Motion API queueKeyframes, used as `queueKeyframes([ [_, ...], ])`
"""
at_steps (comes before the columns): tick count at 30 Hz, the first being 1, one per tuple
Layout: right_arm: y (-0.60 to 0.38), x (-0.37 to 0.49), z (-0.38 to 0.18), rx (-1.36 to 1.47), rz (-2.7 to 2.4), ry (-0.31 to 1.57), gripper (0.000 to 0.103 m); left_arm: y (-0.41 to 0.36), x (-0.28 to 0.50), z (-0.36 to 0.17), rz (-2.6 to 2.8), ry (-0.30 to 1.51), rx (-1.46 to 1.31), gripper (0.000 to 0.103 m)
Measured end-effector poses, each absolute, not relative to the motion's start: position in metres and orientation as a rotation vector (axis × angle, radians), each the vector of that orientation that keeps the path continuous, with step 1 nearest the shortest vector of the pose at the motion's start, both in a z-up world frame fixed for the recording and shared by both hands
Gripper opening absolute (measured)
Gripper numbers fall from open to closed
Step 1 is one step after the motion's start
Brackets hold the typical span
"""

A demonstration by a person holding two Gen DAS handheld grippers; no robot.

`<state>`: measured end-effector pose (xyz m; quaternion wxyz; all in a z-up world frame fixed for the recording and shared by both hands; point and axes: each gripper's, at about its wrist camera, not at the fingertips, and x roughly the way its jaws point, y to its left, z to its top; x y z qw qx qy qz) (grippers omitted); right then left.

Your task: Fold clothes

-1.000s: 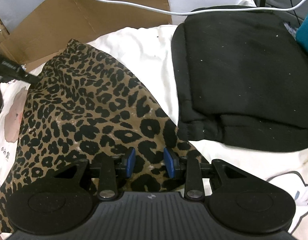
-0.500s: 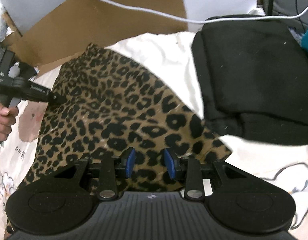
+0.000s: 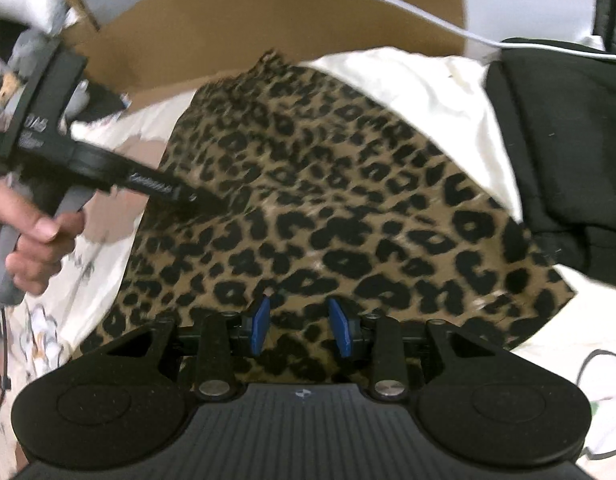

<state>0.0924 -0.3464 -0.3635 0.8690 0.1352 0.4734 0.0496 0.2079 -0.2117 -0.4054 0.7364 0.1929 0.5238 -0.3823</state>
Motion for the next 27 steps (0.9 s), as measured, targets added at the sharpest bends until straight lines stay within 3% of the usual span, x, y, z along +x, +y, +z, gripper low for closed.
queueKeyframes([
  [27, -0.306, 0.078, -0.361, 0.248, 0.189, 1.125, 0.042, -0.15, 0.148, -0.398, -0.946, 1.31, 0.4, 0.01],
])
